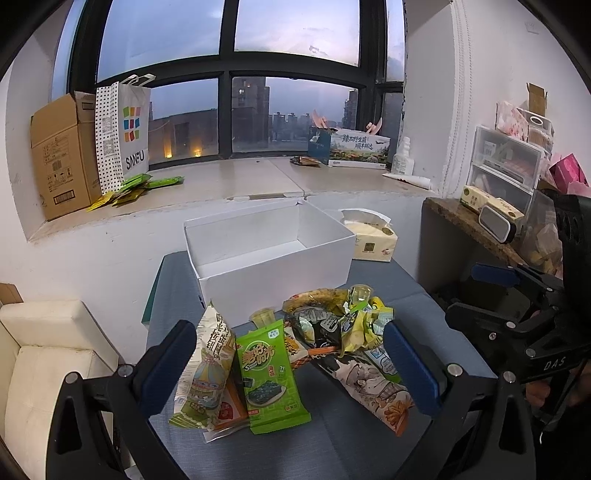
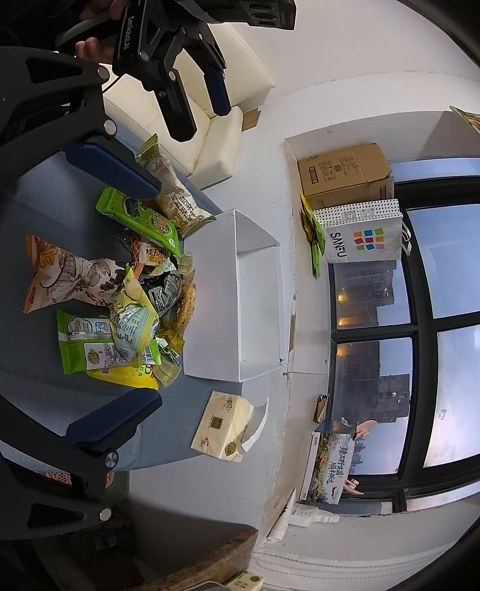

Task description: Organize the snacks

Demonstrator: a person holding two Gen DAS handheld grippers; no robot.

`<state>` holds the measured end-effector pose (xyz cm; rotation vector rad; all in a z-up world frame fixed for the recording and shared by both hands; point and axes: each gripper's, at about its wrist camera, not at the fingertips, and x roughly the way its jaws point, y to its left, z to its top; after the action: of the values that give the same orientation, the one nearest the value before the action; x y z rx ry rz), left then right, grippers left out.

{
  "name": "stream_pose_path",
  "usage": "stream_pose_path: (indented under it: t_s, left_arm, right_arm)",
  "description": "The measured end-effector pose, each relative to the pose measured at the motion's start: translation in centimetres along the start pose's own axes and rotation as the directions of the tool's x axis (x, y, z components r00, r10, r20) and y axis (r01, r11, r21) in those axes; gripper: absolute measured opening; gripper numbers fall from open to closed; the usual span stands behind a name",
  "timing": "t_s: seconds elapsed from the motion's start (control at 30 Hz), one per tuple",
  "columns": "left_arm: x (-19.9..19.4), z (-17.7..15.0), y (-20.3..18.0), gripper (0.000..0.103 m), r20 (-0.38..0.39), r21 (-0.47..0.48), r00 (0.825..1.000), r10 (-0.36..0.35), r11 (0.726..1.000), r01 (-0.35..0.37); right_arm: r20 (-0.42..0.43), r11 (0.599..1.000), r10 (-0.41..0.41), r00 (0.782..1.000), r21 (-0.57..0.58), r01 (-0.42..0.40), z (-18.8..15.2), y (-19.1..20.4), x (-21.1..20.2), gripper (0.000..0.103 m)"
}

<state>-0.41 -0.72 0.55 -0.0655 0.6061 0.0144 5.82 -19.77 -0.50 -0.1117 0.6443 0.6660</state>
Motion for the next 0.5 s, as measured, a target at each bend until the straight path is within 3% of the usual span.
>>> stream_pose_path:
  t_s: [0.5]
  left_arm:
    - [0.08,-0.17,-0.06,0.103,-0.001,-0.001,1.000,-0.004,1.000,0.004]
  right_arm:
    - [-0.004,1.000,0.005,1.000,-0.002,-0.005,0.05,0.08,0.05,0.103]
